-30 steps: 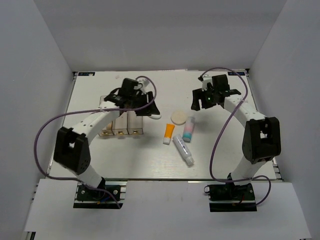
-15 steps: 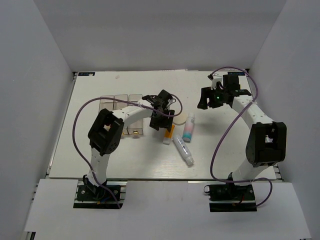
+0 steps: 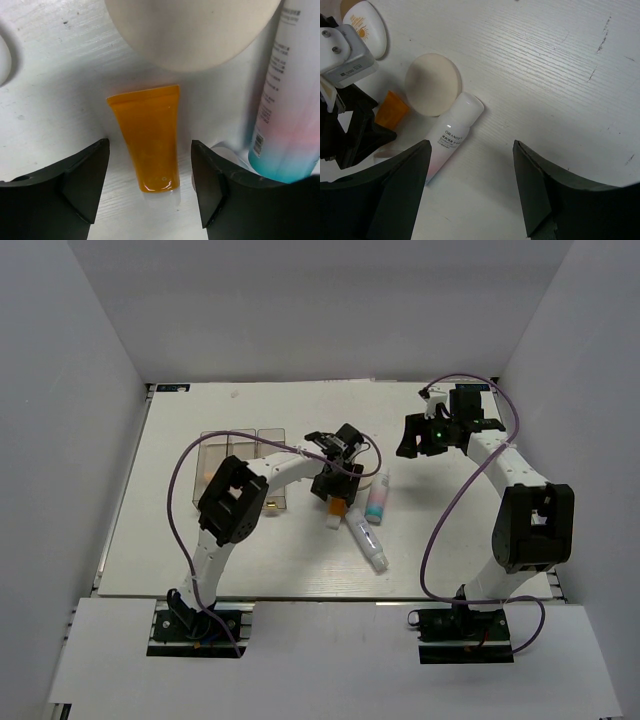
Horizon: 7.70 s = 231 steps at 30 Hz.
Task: Organize the makeup
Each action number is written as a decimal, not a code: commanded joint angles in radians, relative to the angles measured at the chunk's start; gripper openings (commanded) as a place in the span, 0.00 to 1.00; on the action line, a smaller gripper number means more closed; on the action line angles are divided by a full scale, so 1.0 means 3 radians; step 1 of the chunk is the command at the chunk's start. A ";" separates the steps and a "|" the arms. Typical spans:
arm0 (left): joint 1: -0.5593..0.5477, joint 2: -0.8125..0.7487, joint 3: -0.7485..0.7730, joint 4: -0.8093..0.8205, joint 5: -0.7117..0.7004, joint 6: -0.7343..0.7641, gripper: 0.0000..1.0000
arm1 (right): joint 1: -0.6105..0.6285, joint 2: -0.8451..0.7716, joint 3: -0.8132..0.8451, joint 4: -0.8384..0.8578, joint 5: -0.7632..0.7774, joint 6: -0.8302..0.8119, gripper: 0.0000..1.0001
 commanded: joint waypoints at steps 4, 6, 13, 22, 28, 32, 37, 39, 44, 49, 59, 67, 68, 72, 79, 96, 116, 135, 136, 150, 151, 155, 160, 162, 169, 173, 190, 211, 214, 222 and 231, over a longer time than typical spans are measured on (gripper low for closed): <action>-0.0084 0.0060 0.0182 -0.0218 -0.0340 0.0055 0.74 | -0.0036 0.0032 0.0080 -0.0032 -0.0128 0.0031 0.72; -0.0115 0.0090 0.0167 -0.0269 -0.0442 0.0050 0.70 | -0.0041 0.0032 0.0085 -0.0032 -0.0149 0.0041 0.72; -0.0207 0.0070 -0.0084 -0.0244 -0.0586 0.0004 0.44 | -0.0072 0.0032 0.0080 -0.0027 -0.0200 0.0052 0.71; -0.0125 -0.0481 -0.0217 -0.0142 -0.0626 -0.0119 0.23 | -0.0072 -0.0029 0.0029 -0.0012 -0.0292 0.0021 0.70; 0.0109 -0.1003 -0.0150 -0.0147 -0.0902 -0.0109 0.24 | -0.0051 -0.0080 -0.0042 0.0014 -0.0379 -0.0045 0.70; 0.0406 -0.1304 -0.0385 -0.0065 -0.1107 -0.0104 0.25 | -0.0056 -0.0106 -0.0073 -0.0002 -0.0435 -0.0112 0.70; 0.0916 -0.1571 -0.0631 0.0032 -0.1215 -0.0002 0.27 | -0.0026 -0.0136 -0.0129 -0.0002 -0.0502 -0.0224 0.70; 0.1101 -0.1577 -0.0702 0.0063 -0.1240 0.0070 0.28 | -0.0015 -0.0136 -0.0134 -0.0002 -0.0542 -0.0260 0.70; 0.1301 -0.1454 -0.0825 0.0191 -0.1306 0.0203 0.32 | 0.0041 -0.0152 -0.0134 -0.0007 -0.0578 -0.0322 0.70; 0.1495 -0.1239 -0.0780 0.0170 -0.1419 0.0213 0.35 | 0.0066 -0.0162 -0.0129 -0.0012 -0.0578 -0.0347 0.70; 0.1634 -0.1085 -0.0590 0.0084 -0.1440 0.0249 0.72 | 0.0076 -0.0172 -0.0150 0.0003 -0.0604 -0.0368 0.73; 0.1475 -0.1260 -0.0084 0.0267 -0.0328 0.0209 0.61 | 0.0107 -0.0177 -0.0226 0.0049 -0.0645 -0.0439 0.74; 0.1414 -0.1244 -0.0044 0.0288 -0.0244 0.0163 0.59 | 0.0122 -0.0167 -0.0221 0.0060 -0.0640 -0.0434 0.73; 0.1205 -0.1005 0.0318 0.0171 0.0165 -0.0276 0.56 | 0.0158 -0.0147 -0.0206 0.0090 -0.0625 -0.0429 0.64; 0.0882 -0.0549 0.0622 -0.0193 0.0038 -0.1274 0.50 | 0.0174 -0.0106 -0.0185 0.0116 -0.0533 -0.0363 0.50; 0.0698 -0.0073 0.0898 -0.0504 -0.0478 -0.2077 0.73 | 0.0164 -0.0121 -0.0329 0.0279 -0.0512 -0.0301 0.62; 0.0667 0.0295 0.1082 -0.0786 -0.0913 -0.2313 0.90 | 0.0148 -0.0034 -0.0303 0.0356 -0.0584 -0.0301 0.63; 0.0636 0.0602 0.1174 -0.0755 -0.1123 -0.2251 0.94 | 0.0148 0.0032 -0.0288 0.0407 -0.0599 -0.0312 0.63; 0.0636 0.0612 0.1174 -0.0755 -0.1128 -0.2246 0.94 | 0.0153 0.0037 -0.0288 0.0418 -0.0599 -0.0312 0.63; 0.0606 0.0633 0.1174 -0.0577 -0.0985 -0.2104 0.64 | 0.0143 0.0083 -0.0242 0.0433 -0.0619 -0.0311 0.62; 0.0575 0.0607 0.1174 -0.0515 -0.0969 -0.2073 0.58 | 0.0138 0.0083 -0.0242 0.0423 -0.0614 -0.0312 0.62; 0.0438 0.0433 0.1169 -0.0255 -0.0984 -0.1721 0.36 | 0.0143 0.0078 -0.0242 0.0418 -0.0614 -0.0327 0.62; 0.0299 0.0091 0.1153 -0.0009 -0.1133 -0.1423 0.30 | 0.0143 0.0068 -0.0232 0.0423 -0.0619 -0.0332 0.61; 0.0269 0.0004 0.1133 -0.0029 -0.1189 -0.1397 0.29 | 0.0143 0.0063 -0.0221 0.0407 -0.0619 -0.0332 0.62; 0.0355 -0.0594 0.0755 -0.0055 -0.1297 -0.1469 0.29 | 0.0148 0.0038 -0.0196 0.0367 -0.0609 -0.0352 0.61; 0.0529 -0.0824 0.0535 -0.0177 -0.1358 -0.1474 0.29 | 0.0153 0.0002 -0.0191 0.0346 -0.0604 -0.0358 0.61; 0.1449 -0.1648 -0.0861 -0.0428 -0.1603 -0.0978 0.26 | 0.0169 -0.0065 -0.0221 0.0336 -0.0630 -0.0342 0.61; 0.1419 -0.1086 -0.0555 -0.0515 -0.1818 -0.0707 0.79 | 0.0163 -0.0126 -0.0262 0.0315 -0.0614 -0.0363 0.62; 0.1419 -0.1152 -0.0524 -0.0535 -0.1833 -0.0717 0.86 | 0.0163 -0.0131 -0.0252 0.0285 -0.0670 -0.0419 0.62; 0.1419 -0.1346 -0.0376 -0.0607 -0.1747 -0.0748 0.88 | 0.0230 -0.0091 -0.0186 0.0177 -0.0712 -0.0506 0.62; 0.1388 -0.2445 -0.1228 0.0374 -0.0520 -0.0615 0.20 | 0.0393 0.0119 -0.0129 -0.0221 -0.0175 -0.0149 0.33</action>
